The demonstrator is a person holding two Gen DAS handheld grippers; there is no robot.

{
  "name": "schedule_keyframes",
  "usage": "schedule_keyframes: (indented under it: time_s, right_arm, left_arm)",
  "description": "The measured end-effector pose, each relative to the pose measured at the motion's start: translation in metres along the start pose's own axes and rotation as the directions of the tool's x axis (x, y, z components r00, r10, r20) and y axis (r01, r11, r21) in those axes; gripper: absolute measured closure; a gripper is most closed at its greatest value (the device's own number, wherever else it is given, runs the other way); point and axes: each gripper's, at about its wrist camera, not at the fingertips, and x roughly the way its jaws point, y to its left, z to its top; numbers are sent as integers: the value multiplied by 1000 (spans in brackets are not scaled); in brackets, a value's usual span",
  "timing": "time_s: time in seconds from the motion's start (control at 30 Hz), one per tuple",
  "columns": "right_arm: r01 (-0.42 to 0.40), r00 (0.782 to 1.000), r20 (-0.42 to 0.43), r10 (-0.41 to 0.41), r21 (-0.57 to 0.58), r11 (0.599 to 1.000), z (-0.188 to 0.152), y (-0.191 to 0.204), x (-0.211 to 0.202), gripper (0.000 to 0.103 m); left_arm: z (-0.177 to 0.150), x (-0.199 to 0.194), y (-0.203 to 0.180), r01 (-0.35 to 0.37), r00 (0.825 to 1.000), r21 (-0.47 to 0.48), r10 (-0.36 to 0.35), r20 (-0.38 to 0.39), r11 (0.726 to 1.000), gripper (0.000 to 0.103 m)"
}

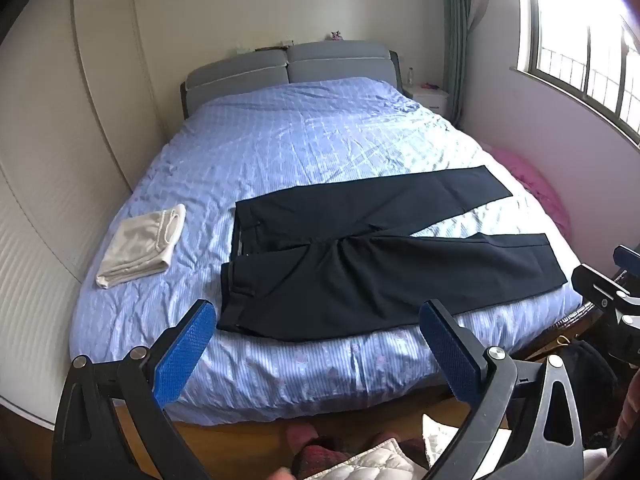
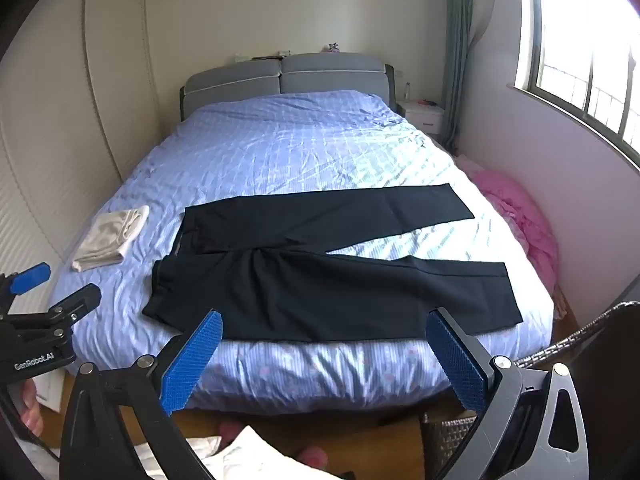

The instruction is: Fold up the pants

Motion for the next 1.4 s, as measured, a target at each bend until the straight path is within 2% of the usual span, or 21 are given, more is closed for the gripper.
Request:
schedule_keyframes:
  time_s: [0.53, 1.4]
  right_arm:
    - [-35, 999, 40, 36, -18, 999, 0, 1, -5, 0]
    - [-52, 997, 55, 53, -27, 998, 4, 5, -5, 0]
  left_arm:
    - [6, -20, 0, -6, 997, -15, 7, 73, 1000, 0]
    - [13, -20, 11, -14, 996, -52, 19, 90, 999, 0]
